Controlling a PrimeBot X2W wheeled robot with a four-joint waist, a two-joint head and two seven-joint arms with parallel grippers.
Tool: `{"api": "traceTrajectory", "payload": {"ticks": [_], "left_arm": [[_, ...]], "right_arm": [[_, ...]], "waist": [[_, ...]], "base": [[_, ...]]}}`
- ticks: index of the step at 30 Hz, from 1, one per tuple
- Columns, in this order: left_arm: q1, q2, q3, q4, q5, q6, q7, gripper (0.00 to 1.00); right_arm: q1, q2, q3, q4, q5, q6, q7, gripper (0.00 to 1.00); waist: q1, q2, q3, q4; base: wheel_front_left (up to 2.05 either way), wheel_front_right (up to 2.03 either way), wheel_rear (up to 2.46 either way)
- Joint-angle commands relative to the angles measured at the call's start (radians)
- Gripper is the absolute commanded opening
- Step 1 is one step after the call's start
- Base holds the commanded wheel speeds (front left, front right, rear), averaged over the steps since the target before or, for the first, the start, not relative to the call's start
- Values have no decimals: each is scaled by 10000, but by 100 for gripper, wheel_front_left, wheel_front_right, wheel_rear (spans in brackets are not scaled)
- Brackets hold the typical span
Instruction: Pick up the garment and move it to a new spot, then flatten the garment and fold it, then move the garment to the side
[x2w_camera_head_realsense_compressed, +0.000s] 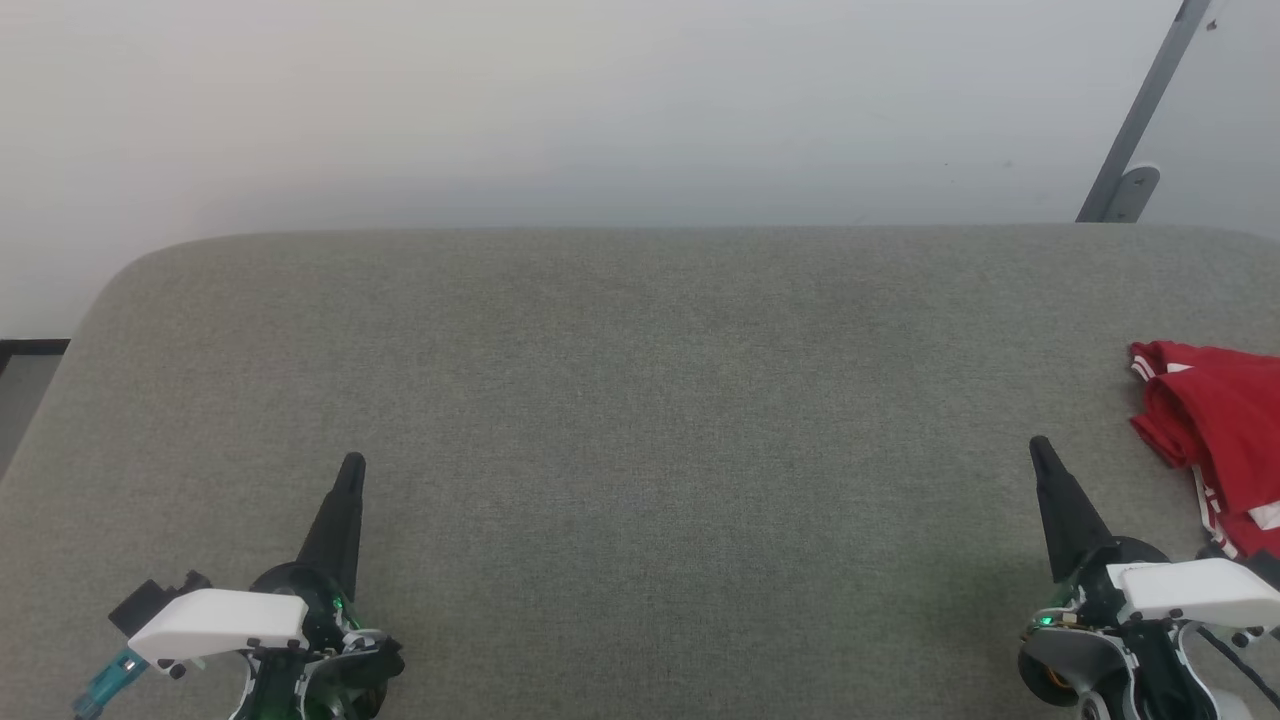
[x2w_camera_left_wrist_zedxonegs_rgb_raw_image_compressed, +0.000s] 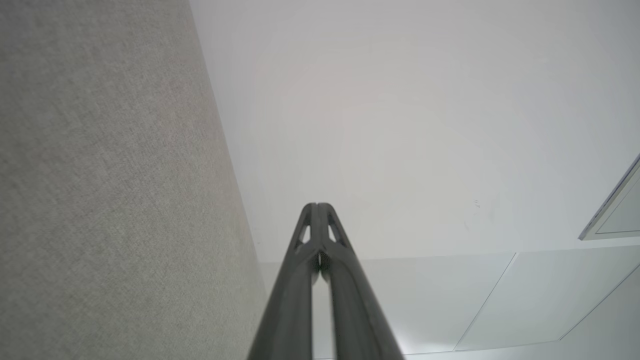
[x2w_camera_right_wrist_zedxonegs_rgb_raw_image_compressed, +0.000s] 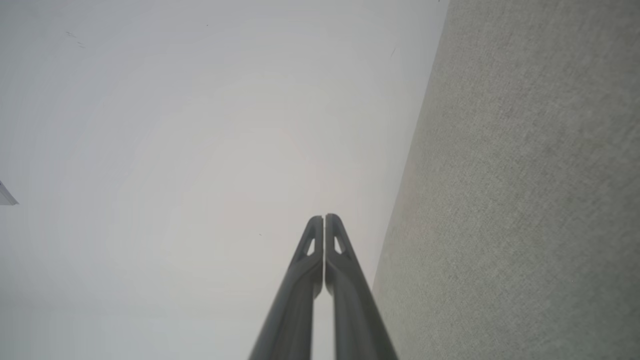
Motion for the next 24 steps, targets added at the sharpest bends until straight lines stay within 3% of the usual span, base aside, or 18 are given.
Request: {"api": "traceTrajectory", "payload": {"ticks": [1,24], "left_arm": [[-120,-26,30,1,-19,-50,43,0],[-120,-27,28,1,-20,-50,43,0]], "right_arm": [[-51,33,-6,-30,41,0,25,0],[-51,34,-5,-30,42,0,25,0]], "waist": [[0,-1,0,0],[0,-1,0,0]], "base": [[0,0,0],[0,0,0]]}}
